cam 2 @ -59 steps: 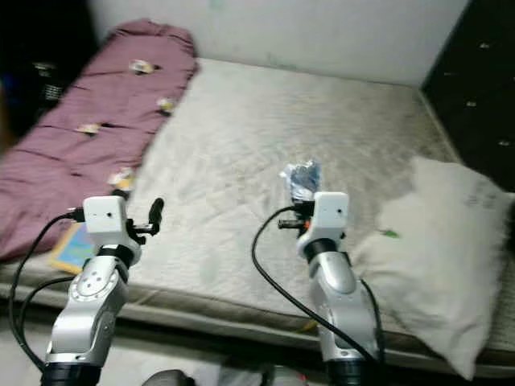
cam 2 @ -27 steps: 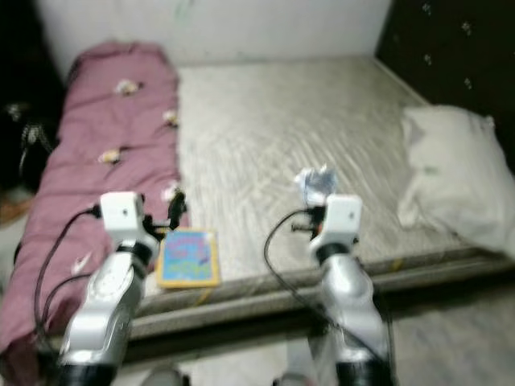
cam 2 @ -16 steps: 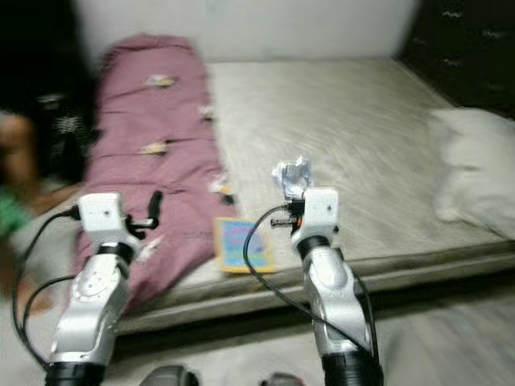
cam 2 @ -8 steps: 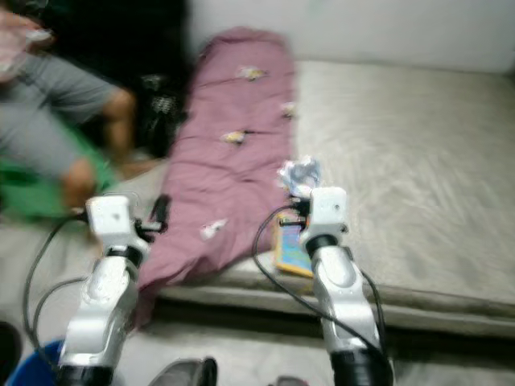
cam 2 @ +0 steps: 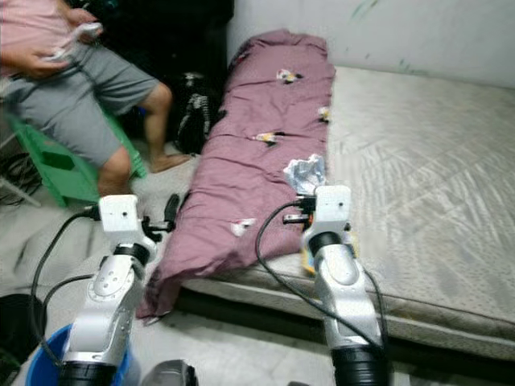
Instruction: Clean up the room
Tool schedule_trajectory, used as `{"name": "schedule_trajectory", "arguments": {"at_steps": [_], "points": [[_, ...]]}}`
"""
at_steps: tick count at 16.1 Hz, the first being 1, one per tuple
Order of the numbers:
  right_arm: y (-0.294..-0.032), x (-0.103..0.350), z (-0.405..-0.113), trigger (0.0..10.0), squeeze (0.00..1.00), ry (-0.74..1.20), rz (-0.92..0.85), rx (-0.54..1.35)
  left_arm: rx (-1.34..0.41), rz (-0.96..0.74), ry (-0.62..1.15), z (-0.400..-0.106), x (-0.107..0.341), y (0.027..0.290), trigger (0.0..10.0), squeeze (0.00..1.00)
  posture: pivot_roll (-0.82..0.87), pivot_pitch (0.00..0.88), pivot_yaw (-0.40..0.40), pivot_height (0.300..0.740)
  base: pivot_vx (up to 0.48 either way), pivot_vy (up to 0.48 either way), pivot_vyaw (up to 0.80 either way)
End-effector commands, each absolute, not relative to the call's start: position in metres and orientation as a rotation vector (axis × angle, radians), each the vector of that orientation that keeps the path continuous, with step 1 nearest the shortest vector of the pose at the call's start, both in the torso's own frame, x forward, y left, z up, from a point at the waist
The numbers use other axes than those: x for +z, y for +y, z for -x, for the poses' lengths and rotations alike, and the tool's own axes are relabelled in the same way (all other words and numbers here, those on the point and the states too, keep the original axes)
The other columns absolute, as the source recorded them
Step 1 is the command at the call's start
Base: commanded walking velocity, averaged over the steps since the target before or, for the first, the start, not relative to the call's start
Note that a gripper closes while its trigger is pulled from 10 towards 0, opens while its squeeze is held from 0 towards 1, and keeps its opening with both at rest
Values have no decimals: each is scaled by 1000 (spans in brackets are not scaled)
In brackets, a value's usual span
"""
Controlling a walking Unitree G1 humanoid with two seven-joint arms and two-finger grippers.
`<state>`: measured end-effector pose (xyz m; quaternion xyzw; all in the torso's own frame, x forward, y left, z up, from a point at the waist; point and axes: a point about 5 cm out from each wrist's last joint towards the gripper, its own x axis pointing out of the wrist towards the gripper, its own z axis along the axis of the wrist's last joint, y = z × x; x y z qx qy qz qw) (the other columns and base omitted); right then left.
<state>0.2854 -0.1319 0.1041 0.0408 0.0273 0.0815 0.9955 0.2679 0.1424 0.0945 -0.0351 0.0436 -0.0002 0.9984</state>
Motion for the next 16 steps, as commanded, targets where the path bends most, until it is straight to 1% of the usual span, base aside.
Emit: {"name": "schedule_trajectory", "arguments": {"at_steps": [1, 5, 16], "points": [[-137, 102, -285, 10000, 0, 64, -71, 153, -4, 81, 90, -269, 95, 139, 10000, 0, -19, 0, -22, 740, 0, 480, 0], [-136, 103, -285, 10000, 0, 60, -61, 161, -1, 70, 74, -270, 97, 139, 10000, 0, -19, 0, -22, 740, 0, 0, 0], [-133, 100, -283, 10000, 0, 63, -58, 169, -24, 66, 75, -269, 97, 138, 10000, 0, -14, 0, -19, 740, 0, 0, 800]]}}
